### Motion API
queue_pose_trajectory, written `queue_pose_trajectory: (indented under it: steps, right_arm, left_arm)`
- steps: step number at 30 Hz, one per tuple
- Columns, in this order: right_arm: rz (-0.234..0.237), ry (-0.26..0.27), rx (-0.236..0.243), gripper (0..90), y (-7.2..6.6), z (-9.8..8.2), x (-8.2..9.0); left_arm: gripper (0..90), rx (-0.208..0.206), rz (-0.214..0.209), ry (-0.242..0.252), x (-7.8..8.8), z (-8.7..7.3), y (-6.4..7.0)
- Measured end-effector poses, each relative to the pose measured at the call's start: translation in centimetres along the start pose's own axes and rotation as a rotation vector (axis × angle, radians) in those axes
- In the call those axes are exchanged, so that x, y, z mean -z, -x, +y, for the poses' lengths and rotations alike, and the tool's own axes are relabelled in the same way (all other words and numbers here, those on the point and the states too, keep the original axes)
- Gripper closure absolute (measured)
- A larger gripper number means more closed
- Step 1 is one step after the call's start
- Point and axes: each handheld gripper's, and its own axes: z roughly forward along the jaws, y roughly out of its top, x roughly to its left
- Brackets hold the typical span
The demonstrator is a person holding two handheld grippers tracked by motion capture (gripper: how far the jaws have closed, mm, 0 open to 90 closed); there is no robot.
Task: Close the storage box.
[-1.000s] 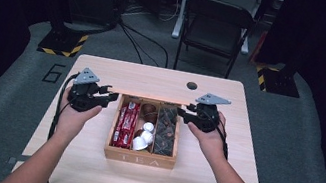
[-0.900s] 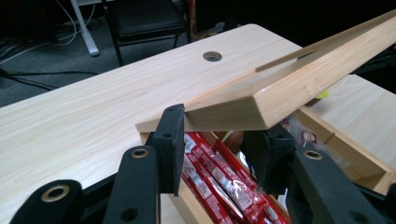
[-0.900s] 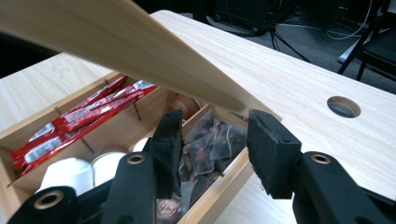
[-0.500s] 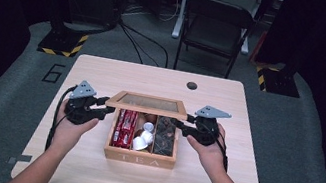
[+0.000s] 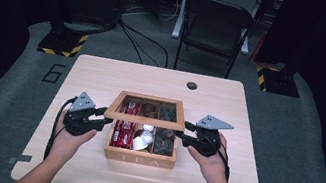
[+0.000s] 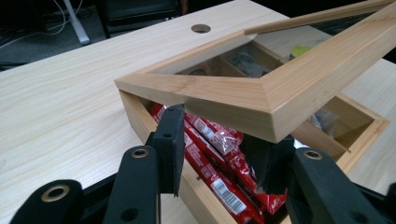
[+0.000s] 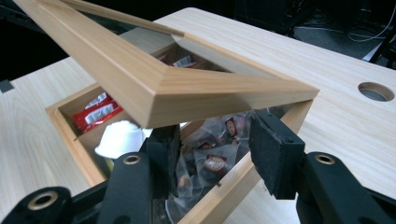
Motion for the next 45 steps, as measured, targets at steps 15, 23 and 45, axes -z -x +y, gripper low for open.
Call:
queue_pose_trajectory:
  steps: [15,23,45]
  right_arm:
    - [0.028,0.021,-0.014,53.2,-1.4,-2.3,1.1]
    - [0.019,0.023,-0.015,54.2,-1.9,-3.2,1.3]
    - [0.008,-0.016,-0.003,51.2,-2.8,-5.6,1.1]
  left_arm:
    - [60.6,0.018,-0.024,-0.017,-0.3,-2.7,0.7]
    - [60.1,-0.013,-0.038,-0.027,-0.2,-3.3,1.4]
    - [56.6,-0.015,-0.054,-0.069,-0.8,-5.8,1.9]
